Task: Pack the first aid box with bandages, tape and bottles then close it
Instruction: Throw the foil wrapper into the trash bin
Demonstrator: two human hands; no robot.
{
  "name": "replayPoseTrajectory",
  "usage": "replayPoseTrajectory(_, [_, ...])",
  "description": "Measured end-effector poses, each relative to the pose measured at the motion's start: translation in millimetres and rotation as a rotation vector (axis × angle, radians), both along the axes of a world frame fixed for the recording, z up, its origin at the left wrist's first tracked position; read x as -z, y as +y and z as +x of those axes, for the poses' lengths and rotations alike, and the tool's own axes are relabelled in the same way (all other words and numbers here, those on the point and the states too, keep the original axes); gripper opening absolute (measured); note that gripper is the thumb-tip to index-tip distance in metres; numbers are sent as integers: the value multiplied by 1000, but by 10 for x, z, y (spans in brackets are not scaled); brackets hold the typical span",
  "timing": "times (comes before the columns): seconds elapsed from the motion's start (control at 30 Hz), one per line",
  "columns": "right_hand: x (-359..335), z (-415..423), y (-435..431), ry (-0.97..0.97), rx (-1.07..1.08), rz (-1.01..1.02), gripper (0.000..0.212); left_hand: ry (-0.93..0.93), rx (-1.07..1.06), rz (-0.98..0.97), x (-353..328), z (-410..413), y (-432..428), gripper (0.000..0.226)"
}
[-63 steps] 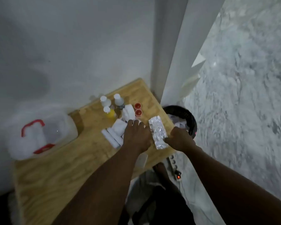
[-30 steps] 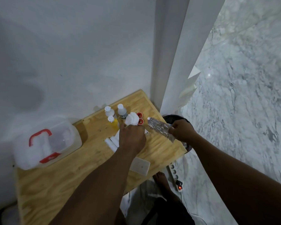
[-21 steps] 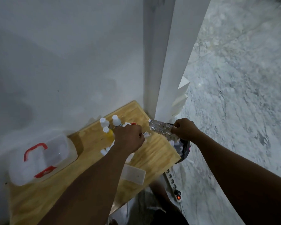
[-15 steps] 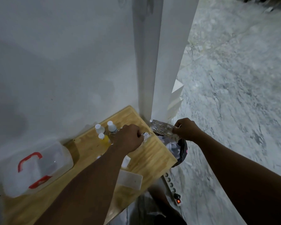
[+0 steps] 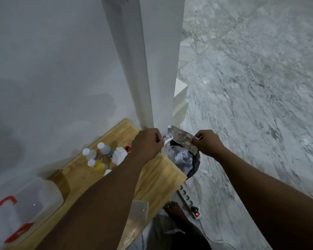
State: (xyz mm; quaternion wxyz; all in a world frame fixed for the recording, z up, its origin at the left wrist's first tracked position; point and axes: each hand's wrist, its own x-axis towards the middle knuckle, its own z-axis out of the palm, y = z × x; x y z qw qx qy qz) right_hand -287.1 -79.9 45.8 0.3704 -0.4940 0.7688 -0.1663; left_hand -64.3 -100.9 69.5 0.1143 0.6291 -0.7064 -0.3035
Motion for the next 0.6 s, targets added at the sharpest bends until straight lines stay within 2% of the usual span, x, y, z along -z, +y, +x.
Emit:
replayPoseTrajectory(0.13, [206,-164,-32,-32,103,8,14,19,37,35,194,-257,-180,12])
replayPoseTrajectory(0.27, [783,-338,-123,-38,127,72,11,-28,114,97,690,-494,-379,10])
replayPoseTrajectory(0.6, [2571,-533,-244,-48,121,269,12,-315,380,299,2160,-1007,-966,14])
